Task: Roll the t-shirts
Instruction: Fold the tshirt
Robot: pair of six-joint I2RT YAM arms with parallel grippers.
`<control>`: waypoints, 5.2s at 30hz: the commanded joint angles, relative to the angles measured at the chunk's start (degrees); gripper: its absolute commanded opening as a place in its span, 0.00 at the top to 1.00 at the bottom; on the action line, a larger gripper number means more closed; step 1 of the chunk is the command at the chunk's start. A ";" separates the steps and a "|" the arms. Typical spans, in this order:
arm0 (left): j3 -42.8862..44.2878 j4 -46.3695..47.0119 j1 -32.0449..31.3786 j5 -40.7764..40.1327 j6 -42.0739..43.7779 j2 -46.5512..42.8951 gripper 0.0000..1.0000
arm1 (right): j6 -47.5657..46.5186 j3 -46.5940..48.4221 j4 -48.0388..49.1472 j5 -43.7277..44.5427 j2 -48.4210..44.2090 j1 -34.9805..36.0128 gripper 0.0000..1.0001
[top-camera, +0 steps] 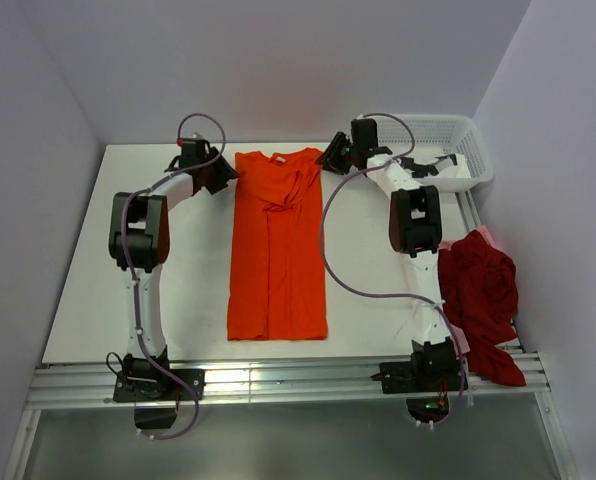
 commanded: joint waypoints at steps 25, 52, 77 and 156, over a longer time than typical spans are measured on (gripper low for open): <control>-59.46 -13.30 -11.94 -12.85 -3.04 -71.08 0.20 | -7.85 -77.56 6.62 19.02 -74.39 16.56 0.52; -76.96 -30.53 -29.87 -19.80 -24.92 -89.13 0.38 | 16.32 -102.62 0.90 29.14 -90.84 47.59 0.46; -83.29 -26.67 -36.99 -16.10 -25.98 -92.12 0.48 | 19.32 -103.41 -0.25 28.26 -85.75 50.93 0.54; -53.15 -24.12 -23.72 -15.49 -6.73 -70.06 1.00 | -5.99 -73.01 -12.28 20.44 -74.32 29.93 1.00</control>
